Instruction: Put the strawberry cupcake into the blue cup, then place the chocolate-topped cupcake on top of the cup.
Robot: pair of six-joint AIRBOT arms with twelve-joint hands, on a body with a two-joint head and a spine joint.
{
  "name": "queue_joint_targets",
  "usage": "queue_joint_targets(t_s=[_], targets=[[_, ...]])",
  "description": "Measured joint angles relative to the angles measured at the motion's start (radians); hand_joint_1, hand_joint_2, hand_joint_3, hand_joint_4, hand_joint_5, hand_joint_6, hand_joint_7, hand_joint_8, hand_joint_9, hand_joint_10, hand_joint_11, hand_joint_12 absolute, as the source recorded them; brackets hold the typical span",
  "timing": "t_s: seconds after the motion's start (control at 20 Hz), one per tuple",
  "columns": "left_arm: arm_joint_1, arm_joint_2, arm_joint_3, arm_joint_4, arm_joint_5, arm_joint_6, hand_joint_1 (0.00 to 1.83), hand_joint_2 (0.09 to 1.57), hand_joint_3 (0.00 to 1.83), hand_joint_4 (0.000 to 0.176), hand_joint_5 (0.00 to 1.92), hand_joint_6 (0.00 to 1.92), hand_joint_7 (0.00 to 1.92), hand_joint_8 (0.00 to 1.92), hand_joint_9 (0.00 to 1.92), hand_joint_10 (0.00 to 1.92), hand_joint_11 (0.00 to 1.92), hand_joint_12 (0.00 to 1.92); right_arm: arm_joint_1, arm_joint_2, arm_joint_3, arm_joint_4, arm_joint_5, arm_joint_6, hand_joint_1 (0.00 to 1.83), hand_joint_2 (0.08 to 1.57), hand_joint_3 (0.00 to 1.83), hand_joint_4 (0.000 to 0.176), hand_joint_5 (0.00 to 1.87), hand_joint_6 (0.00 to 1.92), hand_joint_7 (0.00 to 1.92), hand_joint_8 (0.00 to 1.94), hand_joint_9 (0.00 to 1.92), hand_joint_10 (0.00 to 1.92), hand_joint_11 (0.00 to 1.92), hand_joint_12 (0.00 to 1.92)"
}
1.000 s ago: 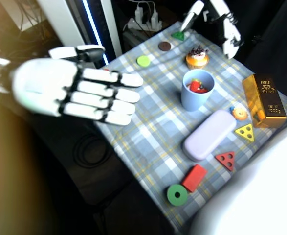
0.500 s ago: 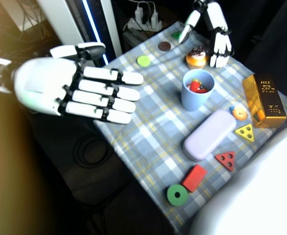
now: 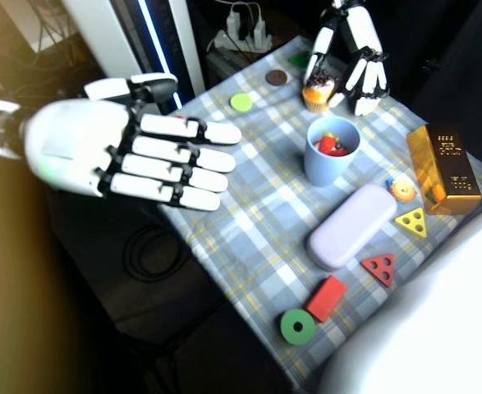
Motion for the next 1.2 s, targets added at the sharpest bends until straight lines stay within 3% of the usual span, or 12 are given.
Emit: queue_joint_targets(t_s=[0.1,0.15,0.2,0.35,0.4,0.5,0.6,0.65,0.8,0.9,1.1,1.2], targets=[[0.000,0.009,-0.003,-0.001,-0.008,0.001,1.05,1.11,0.00,0.105,0.98,0.98,0.54,0.00,0.42,0.00,0.13,0.64,0.000,-0.002,0.000,0.002,-0.001,0.000,0.00,0.89,0.01,0.061,0.00,0.00,0.00,0.00,0.00,0.00,0.00,0.00],[0.000,0.019,-0.012,-0.002,-0.018,0.001,1.04,1.11,0.00,0.120,0.98,0.97,0.55,0.00,0.42,0.00,0.15,0.65,0.000,-0.002,0.000,0.001,0.000,0.000,0.00,0.89,0.01,0.060,0.00,0.00,0.00,0.00,0.00,0.00,0.00,0.00],[0.000,0.024,-0.014,0.001,-0.031,0.000,1.06,1.10,0.00,0.093,1.02,0.92,0.56,0.00,0.44,0.00,0.15,0.68,0.000,-0.002,0.000,0.001,-0.001,0.000,0.00,0.90,0.01,0.052,0.00,0.00,0.00,0.00,0.00,0.00,0.00,0.00],[-0.016,0.064,-0.047,0.002,-0.063,0.002,1.05,1.11,0.00,0.106,0.99,0.96,0.53,0.00,0.39,0.00,0.01,0.86,-0.006,-0.002,0.000,0.003,-0.001,0.000,0.00,0.90,0.01,0.061,0.00,0.00,0.00,0.00,0.00,0.00,0.00,0.00],[-0.024,0.077,-0.054,0.016,-0.081,0.000,1.03,1.11,0.00,0.151,0.97,0.99,0.52,0.00,0.38,0.00,0.00,0.82,-0.006,-0.002,0.000,0.002,-0.001,0.000,0.00,0.90,0.01,0.075,0.00,0.00,0.00,0.00,0.00,0.00,0.00,0.00],[-0.039,0.102,-0.061,0.043,-0.138,0.001,1.01,1.12,0.00,0.175,0.96,1.01,0.48,0.00,0.32,0.01,0.00,0.66,-0.006,-0.002,0.000,0.003,0.000,0.000,0.00,0.90,0.01,0.081,0.00,0.00,0.00,0.00,0.00,0.00,0.00,0.00],[-0.049,0.107,-0.055,0.037,-0.171,0.001,1.06,1.11,0.00,0.072,0.99,0.97,0.49,0.00,0.32,0.01,0.00,0.69,-0.006,-0.004,0.003,0.005,0.000,0.000,0.00,0.90,0.00,0.071,0.00,0.00,0.00,0.00,0.00,0.00,0.00,0.00],[-0.060,0.105,-0.046,0.037,-0.172,0.002,1.06,1.10,0.00,0.088,1.00,0.95,0.52,0.00,0.37,0.01,0.00,0.77,-0.006,-0.007,0.004,0.010,0.000,0.001,0.00,0.90,0.00,0.062,0.00,0.00,0.00,0.00,0.00,0.00,0.00,0.00],[-0.136,0.078,0.000,0.038,-0.174,0.001,1.12,1.10,0.00,0.000,1.02,0.92,0.54,0.00,0.37,0.00,0.00,0.83,-0.006,-0.013,0.004,0.008,0.000,0.001,0.00,0.87,0.00,0.068,0.00,0.00,0.00,0.00,0.00,0.00,0.00,0.00],[-0.175,0.059,0.026,0.056,-0.154,0.002,1.12,1.10,0.00,0.000,1.02,0.92,0.53,0.01,0.34,0.01,0.00,0.63,-0.007,-0.013,0.005,0.010,-0.001,0.001,0.00,0.86,0.00,0.075,0.00,0.00,0.00,0.00,0.00,0.00,0.00,0.00],[-0.293,-0.020,0.110,0.111,-0.066,0.001,1.09,1.10,0.00,0.013,1.02,0.91,0.54,0.00,0.39,0.01,0.00,0.73,-0.007,-0.013,0.004,0.012,0.000,0.001,0.00,0.86,0.00,0.058,0.00,0.00,0.00,0.00,0.00,0.00,0.00,0.00],[-0.337,-0.056,0.142,0.133,-0.024,0.002,1.05,1.10,0.00,0.120,1.01,0.93,0.55,0.00,0.40,0.00,0.00,0.73,-0.010,-0.013,0.005,0.012,0.000,0.000,0.00,0.87,0.00,0.051,0.00,0.00,0.00,0.00,0.00,0.00,0.00,0.00]])
